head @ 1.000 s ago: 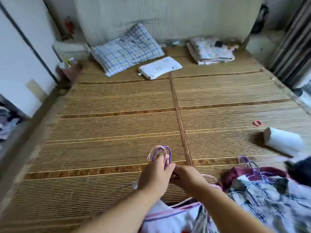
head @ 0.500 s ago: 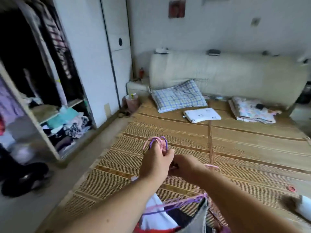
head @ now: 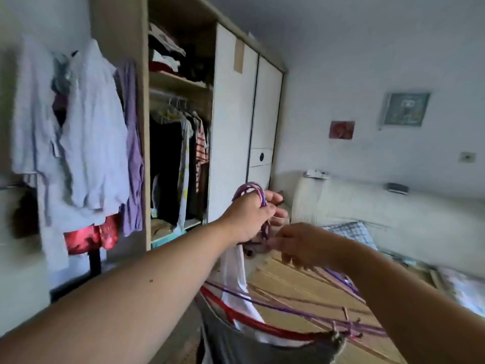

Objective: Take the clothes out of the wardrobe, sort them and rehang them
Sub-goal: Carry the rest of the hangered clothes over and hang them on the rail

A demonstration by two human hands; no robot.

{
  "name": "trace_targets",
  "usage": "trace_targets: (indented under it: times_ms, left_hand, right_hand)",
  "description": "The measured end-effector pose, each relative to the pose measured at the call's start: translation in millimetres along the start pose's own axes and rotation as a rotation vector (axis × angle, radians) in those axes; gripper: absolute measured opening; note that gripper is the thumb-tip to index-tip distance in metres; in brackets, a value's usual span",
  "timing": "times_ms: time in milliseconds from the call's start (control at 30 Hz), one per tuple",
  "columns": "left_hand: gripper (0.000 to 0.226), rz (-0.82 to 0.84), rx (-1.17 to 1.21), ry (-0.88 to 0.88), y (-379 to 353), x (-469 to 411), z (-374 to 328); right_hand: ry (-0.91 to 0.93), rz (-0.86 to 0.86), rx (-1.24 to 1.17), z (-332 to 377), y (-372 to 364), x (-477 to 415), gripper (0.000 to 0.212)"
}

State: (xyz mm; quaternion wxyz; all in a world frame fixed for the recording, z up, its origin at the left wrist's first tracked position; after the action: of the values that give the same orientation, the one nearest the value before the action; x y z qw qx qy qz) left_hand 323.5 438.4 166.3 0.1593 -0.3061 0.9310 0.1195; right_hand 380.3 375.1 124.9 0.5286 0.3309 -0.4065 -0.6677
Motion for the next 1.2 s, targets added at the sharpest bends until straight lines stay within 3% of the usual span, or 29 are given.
trace_targets:
  times_ms: [167,367,633,833,933,1000,1200]
  left_hand:
    - [0.025,-0.016,0.054,-0.032,108.3,16.2,-22.3]
    - [0.025,-0.219,0.168,-0.033,248.3,37.2,-13.4]
    - [0.024,-0.291,0.074,0.045,392.3,45.3,28.2]
    - [0.027,-0.398,0.023,0.125,483.2,45.5,82.4]
    - [0.026,-0.376,-0.002,0.128,514.6,23.8,106.9]
    - [0.026,-0.35,0.046,0.145,531.2,4.0,125.7]
    - [0.024,-0.285,0.061,0.199,560.6,-71.4,180.9]
  right_hand:
    - [0.005,-0.108,-0.236,84.0,-22.2,-44.4,0.03]
    - [-0.011,-0.255,-0.432,166.9,-77.1,-125.8,0.029]
    - [0.02,-0.05,-0.496,255.4,-154.6,-230.1,0.028]
    - [0.102,0.047,-0.355,289.0,-214.7,-305.1,0.028]
    - [0.187,0.114,-0.277,290.6,-237.1,-344.5,0.013]
    - [0.204,0.14,-0.293,283.7,-246.2,-375.0,0.019]
    - [0.133,0.048,-0.311,251.9,-250.2,-466.3,0.015]
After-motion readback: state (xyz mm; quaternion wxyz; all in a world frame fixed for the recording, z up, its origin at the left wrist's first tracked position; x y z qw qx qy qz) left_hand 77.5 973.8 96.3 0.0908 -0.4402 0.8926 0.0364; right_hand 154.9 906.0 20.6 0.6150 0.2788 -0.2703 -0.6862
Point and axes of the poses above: each hand's wrist, its own x-axis away from the middle knuckle, its own y-axis out of the back of the hand, z = x × y, the point moved 10 cm from there along -x, towards the middle knuckle, and after that the axes turned 11 degrees about x, right-handed, at the moved point
